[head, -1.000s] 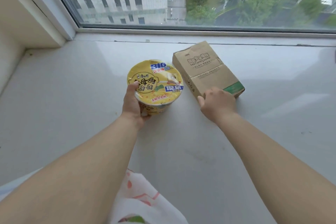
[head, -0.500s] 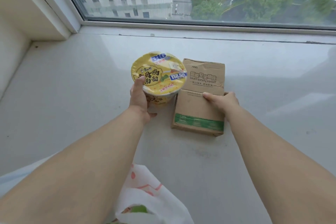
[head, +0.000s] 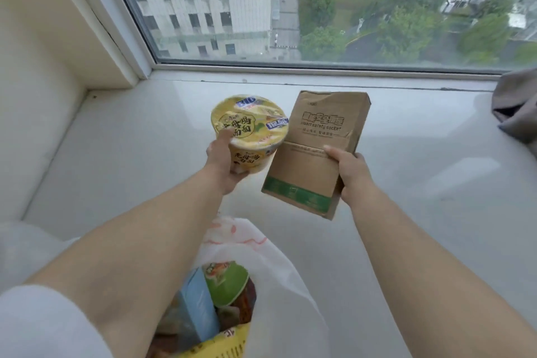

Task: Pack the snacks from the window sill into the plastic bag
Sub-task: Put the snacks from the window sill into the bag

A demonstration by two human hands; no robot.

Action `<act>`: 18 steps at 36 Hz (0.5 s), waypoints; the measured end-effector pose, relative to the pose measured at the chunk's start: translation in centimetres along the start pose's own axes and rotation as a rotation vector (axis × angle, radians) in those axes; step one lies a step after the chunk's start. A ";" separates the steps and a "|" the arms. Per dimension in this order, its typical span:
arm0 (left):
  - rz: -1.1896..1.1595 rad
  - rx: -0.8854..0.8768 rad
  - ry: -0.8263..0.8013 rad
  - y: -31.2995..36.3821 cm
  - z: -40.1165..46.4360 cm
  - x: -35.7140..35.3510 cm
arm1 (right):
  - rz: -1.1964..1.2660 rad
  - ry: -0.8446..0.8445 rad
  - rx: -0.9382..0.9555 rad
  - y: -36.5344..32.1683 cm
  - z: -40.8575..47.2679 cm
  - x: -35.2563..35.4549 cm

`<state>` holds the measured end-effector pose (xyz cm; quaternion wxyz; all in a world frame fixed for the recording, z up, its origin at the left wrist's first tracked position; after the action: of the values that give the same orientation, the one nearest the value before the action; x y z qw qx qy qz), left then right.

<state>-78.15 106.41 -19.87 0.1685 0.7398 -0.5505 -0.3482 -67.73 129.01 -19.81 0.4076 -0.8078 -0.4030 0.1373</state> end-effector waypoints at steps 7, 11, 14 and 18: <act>-0.265 -0.123 -0.152 3.4 -8.6 -0.6 | 0.221 -0.026 0.161 -3.8 -10.2 0.3; -0.285 -0.184 -0.245 5.5 -14.4 0.7 | 0.238 -0.102 0.261 -5.8 -16.1 0.4; -0.317 -0.257 -0.345 6.7 -18.5 2.8 | 0.194 -0.194 0.350 -6.6 -20.1 0.2; -0.371 -0.318 -0.369 6.7 -22.2 7.3 | 0.128 -0.295 0.423 -6.1 -24.7 -0.7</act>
<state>-66.13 94.41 -2.45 0.1130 0.7162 -0.3657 -0.5835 -57.87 117.04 0.39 0.4946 -0.6998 -0.3687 0.3602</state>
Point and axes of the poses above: each hand's wrist, its own z-axis towards the middle knuckle, its own x-axis out of the back of the hand, y = z × x, the point moved 7 cm from there along z, towards the middle knuckle, and after that the axes turned 10 degrees about -z, right-handed, at the moved point
